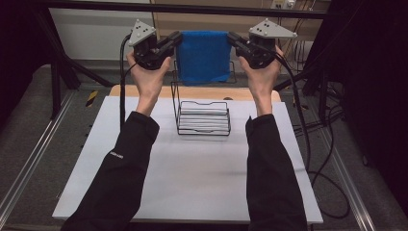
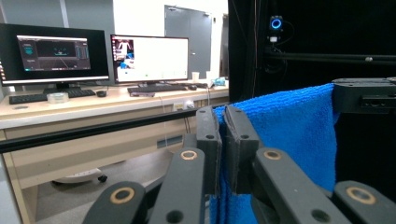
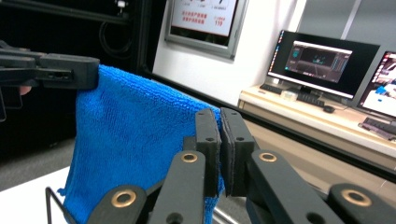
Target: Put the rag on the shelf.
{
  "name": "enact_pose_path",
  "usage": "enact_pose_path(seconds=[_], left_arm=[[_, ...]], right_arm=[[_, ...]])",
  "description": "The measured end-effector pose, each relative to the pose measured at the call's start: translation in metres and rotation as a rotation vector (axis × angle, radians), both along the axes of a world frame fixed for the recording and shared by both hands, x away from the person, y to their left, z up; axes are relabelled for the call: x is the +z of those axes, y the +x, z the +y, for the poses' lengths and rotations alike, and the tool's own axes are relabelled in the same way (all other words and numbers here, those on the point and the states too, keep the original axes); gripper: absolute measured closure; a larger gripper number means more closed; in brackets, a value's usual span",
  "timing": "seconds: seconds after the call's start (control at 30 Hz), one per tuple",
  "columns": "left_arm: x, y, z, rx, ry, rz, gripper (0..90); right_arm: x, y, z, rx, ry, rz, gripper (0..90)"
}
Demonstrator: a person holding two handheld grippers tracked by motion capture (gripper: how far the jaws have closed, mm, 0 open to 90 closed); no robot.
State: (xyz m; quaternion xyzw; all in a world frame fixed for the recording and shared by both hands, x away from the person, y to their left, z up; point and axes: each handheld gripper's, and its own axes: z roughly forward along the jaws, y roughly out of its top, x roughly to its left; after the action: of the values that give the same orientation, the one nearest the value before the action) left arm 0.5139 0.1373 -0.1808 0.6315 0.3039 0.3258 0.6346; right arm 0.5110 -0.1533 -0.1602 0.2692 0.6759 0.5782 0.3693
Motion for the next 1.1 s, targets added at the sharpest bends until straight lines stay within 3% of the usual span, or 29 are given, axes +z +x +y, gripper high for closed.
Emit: enact_pose_path(seconds=[0.23, 0.43, 0.77, 1.1], left_arm=[[-0.018, -0.009, 0.005, -0.032, 0.037, 0.018, 84.6], [-0.031, -0.013, 0.009, -0.059, 0.03, 0.04, 84.6], [-0.039, -0.018, 0.01, -0.096, 0.055, 0.067, 84.6], [-0.042, -0.031, 0.012, -0.14, 0.072, 0.1, 84.5]], right_arm=[[-0.018, -0.009, -0.001, 0.028, -0.006, 0.065, 87.0], [-0.031, -0.015, -0.002, 0.032, -0.023, 0.094, 87.0], [-0.036, -0.021, -0.005, 0.047, -0.041, 0.11, 86.9], [-0.042, -0.038, -0.009, 0.082, -0.078, 0.137, 86.8]])
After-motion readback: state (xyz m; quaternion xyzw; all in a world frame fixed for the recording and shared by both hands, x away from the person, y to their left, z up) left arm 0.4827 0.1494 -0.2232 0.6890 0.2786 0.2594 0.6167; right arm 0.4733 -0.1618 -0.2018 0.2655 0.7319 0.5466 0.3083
